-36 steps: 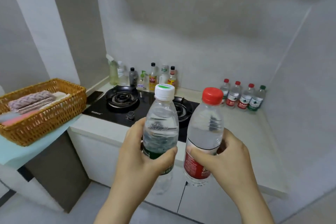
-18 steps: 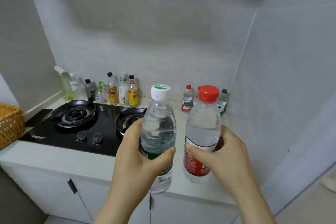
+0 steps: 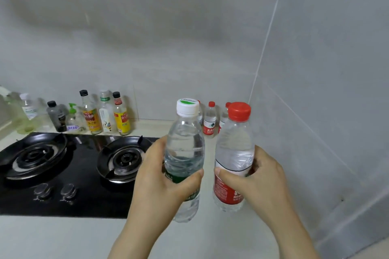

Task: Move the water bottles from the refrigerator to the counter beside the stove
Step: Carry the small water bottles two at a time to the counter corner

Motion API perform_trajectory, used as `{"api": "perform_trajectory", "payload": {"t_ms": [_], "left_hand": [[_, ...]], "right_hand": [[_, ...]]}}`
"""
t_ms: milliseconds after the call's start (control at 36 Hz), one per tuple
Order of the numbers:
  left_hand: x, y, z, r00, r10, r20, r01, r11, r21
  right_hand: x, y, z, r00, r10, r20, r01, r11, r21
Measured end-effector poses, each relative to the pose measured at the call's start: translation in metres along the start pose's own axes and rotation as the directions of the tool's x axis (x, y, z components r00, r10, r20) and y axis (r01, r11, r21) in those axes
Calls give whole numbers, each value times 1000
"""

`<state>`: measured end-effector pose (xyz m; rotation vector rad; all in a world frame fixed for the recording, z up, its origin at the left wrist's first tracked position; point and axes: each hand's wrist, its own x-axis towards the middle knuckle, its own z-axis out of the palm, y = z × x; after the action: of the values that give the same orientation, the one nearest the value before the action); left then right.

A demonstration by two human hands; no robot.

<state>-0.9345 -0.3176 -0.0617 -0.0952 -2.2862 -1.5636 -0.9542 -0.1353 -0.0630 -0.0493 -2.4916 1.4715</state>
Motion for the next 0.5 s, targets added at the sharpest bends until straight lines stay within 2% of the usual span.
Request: {"api": "perform_trajectory", "payload": {"t_ms": [500], "left_hand": [[119,-45,13,992,5,123,2,998,-59]], "right_hand": [[96,-1,50,995,95,-33,-95,995,-4]]}}
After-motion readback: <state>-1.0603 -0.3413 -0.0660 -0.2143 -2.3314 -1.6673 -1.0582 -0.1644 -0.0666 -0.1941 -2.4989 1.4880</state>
